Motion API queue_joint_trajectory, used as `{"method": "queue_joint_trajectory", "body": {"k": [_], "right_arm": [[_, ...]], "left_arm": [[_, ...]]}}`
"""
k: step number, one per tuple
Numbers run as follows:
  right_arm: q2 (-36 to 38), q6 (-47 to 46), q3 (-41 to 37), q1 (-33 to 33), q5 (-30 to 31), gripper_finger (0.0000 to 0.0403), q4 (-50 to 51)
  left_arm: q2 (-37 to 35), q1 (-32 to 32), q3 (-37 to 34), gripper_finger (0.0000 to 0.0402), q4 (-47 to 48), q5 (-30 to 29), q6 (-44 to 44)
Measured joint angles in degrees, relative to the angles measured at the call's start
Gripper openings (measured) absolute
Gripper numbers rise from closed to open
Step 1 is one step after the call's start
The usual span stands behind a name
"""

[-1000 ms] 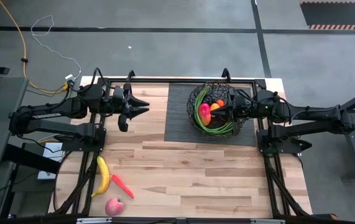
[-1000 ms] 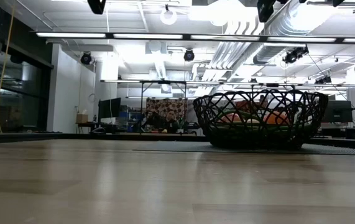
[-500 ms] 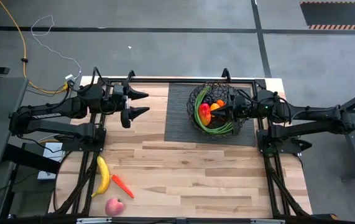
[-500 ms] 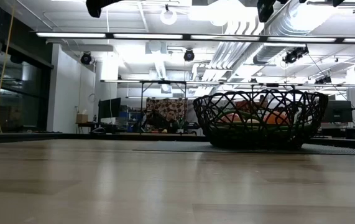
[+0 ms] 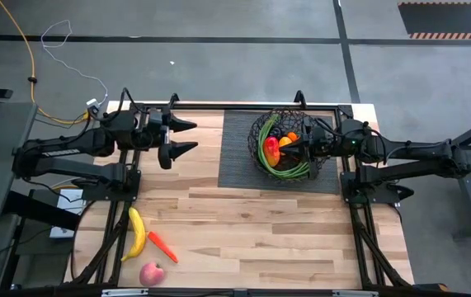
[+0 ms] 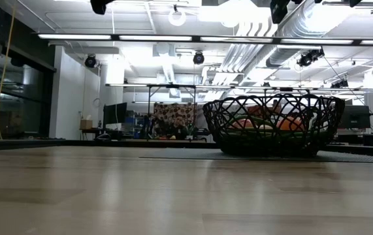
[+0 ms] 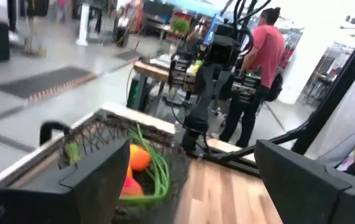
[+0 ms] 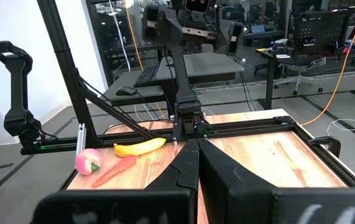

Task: Build produce basket
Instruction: Put the banana into the wire basket

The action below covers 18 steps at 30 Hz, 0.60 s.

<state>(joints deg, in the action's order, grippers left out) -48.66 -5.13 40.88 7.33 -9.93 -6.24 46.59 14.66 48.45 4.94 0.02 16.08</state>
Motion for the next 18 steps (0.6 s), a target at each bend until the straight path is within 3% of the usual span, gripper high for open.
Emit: {"method": "queue_joint_trajectory", "body": {"k": [2,7,12,18], "right_arm": [[0.0,0.0,0.0,0.0,0.0,0.0,0.0],[0.0,0.0,0.0,0.0,0.0,0.0,0.2],[0.0,0.0,0.0,0.0,0.0,0.0,1.6],[0.0,-1.0,0.0,0.0,-0.1,0.0,3.0]], "left_arm": [[1.3,-1.3,2.8,0.0333,5.6,-2.1,2.4],[5.8,-6.2,11.0,0.0331,30.4,-7.5,13.5],[10.3,-14.3,13.5,0.0331,50.8,-8.0,33.2],[15.6,-28.7,13.1,0.033,64.6,-7.9,59.5]]}}
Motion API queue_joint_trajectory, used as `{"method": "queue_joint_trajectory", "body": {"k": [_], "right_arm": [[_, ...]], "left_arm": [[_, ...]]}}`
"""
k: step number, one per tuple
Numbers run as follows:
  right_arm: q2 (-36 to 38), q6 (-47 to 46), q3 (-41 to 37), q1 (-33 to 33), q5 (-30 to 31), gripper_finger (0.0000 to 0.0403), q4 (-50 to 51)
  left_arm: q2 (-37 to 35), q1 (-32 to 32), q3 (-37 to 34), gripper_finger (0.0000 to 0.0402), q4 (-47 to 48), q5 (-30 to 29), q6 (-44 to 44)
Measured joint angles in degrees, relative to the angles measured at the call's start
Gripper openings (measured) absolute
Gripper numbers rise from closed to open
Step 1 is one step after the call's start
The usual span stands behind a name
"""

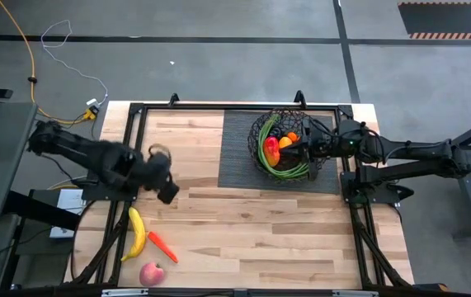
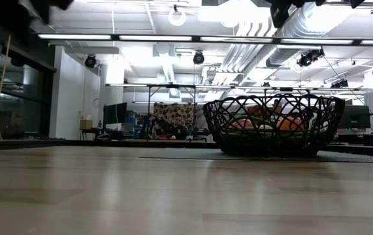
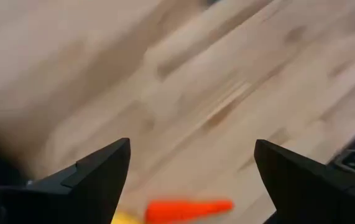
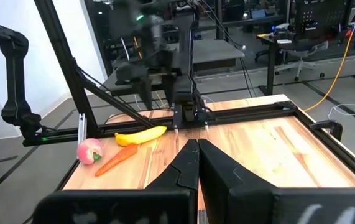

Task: Build produce basket
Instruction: Put the banana into the wire basket

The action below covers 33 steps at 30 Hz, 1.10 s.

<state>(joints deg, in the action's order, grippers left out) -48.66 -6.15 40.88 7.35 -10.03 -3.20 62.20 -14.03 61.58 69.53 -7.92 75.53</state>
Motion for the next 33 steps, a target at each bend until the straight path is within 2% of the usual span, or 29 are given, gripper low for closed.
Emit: {"method": "queue_joint_trajectory", "body": {"k": [4,8,15,21,28,33], "right_arm": [[0.0,0.0,0.0,0.0,0.0,0.0,0.5],[0.0,0.0,0.0,0.0,0.0,0.0,0.5],[0.0,0.1,0.0,0.0,-0.2,0.0,0.5],[0.0,0.2,0.0,0.1,-0.6,0.0,0.8],[0.0,0.2,0.0,0.1,-0.7,0.0,0.9],[0.0,0.2,0.0,0.1,-0.7,0.0,0.9]], "left_arm": [[4.6,-8.7,0.0,0.033,4.5,1.5,16.4],[10.1,-15.4,0.0,0.033,5.8,5.7,27.1],[16.6,-21.4,-0.8,0.033,4.3,12.7,36.4],[16.7,-24.6,-8.9,0.033,-9.1,16.6,45.6],[16.7,-26.7,-12.4,0.033,-9.8,16.3,52.9],[16.7,-27.7,-14.1,0.033,-9.4,18.2,55.4]]}}
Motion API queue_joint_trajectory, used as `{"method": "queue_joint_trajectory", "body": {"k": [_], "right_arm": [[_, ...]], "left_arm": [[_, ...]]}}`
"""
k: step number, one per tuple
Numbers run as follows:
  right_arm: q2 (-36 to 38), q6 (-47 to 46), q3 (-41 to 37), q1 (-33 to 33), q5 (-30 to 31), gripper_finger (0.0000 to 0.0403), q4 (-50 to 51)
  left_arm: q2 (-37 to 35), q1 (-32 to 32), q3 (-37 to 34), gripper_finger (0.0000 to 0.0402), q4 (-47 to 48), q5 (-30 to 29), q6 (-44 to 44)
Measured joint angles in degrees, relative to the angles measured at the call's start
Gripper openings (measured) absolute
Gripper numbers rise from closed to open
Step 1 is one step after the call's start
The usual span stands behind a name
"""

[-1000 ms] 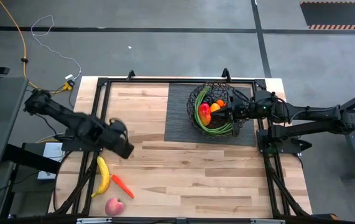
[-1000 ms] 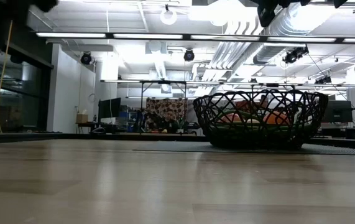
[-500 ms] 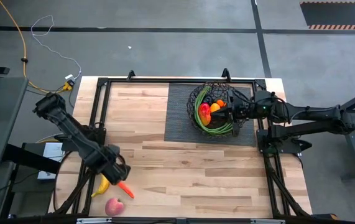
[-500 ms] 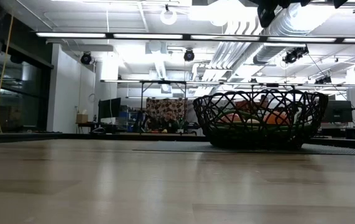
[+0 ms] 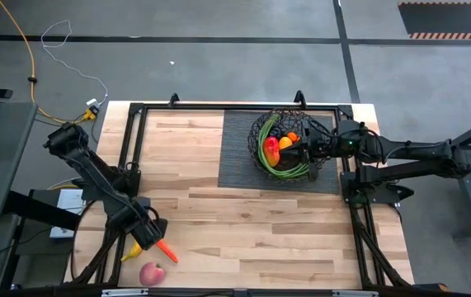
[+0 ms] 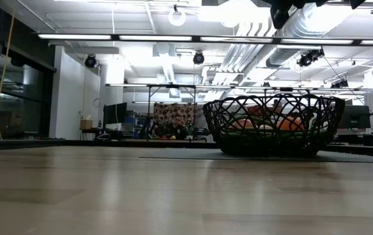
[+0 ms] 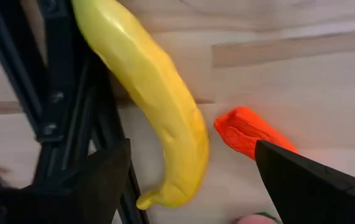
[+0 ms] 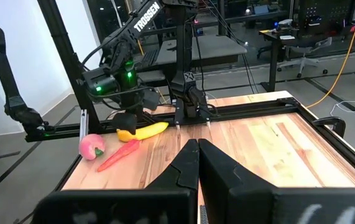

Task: Build produce basket
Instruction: Put the banana into the wire basket

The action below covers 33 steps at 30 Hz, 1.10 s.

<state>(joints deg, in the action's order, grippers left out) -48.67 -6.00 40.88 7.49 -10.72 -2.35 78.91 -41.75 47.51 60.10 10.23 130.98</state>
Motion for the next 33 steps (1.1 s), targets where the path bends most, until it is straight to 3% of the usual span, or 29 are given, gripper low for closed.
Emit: {"method": "queue_joint_trajectory", "body": {"k": [26,33], "right_arm": [[0.0,-0.5,0.0,0.0,0.0,0.0,0.0],[0.0,-0.6,0.0,0.0,0.0,0.0,0.3]], "left_arm": [[8.3,-0.3,0.0,0.033,-4.9,0.2,1.3],[8.6,-0.3,0.1,0.033,-5.3,-2.3,2.5]]}}
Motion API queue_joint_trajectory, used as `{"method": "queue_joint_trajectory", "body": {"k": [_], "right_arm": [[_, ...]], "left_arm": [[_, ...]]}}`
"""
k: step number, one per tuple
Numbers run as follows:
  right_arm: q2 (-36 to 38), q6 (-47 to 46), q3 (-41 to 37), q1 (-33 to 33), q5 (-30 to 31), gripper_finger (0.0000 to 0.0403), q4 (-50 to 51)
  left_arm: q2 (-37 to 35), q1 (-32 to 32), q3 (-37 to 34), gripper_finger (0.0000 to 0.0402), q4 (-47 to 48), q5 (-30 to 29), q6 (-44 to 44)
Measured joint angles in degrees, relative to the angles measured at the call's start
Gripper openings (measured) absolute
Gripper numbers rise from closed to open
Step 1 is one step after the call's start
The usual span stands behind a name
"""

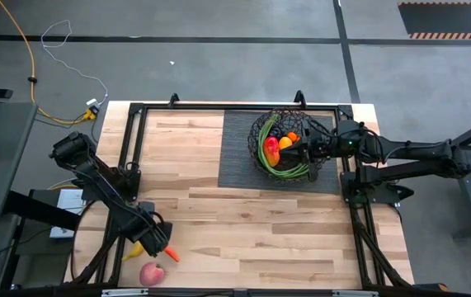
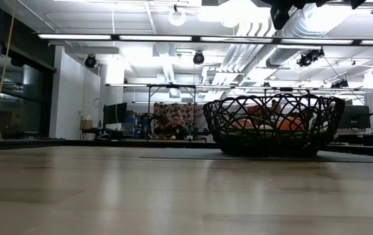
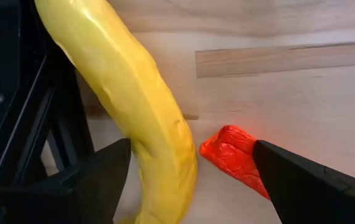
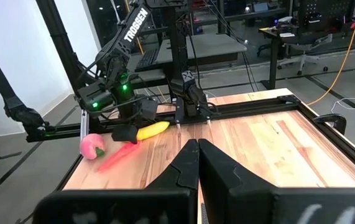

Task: Build produce basket
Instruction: Put the banana into the wire basket

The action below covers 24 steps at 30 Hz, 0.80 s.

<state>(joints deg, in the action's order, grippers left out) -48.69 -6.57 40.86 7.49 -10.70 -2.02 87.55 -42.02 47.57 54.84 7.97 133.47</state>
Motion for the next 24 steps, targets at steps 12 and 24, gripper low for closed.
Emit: {"method": "queue_joint_trajectory", "body": {"k": [12,24], "right_arm": [[0.0,0.0,0.0,0.0,0.0,0.0,0.2],[0.0,-0.9,0.0,0.0,0.0,0.0,0.1]], "left_arm": [[-0.3,0.8,0.0,0.033,-1.3,-2.7,-0.4],[-0.3,1.7,-0.1,0.033,4.2,-3.7,-0.6]]}}
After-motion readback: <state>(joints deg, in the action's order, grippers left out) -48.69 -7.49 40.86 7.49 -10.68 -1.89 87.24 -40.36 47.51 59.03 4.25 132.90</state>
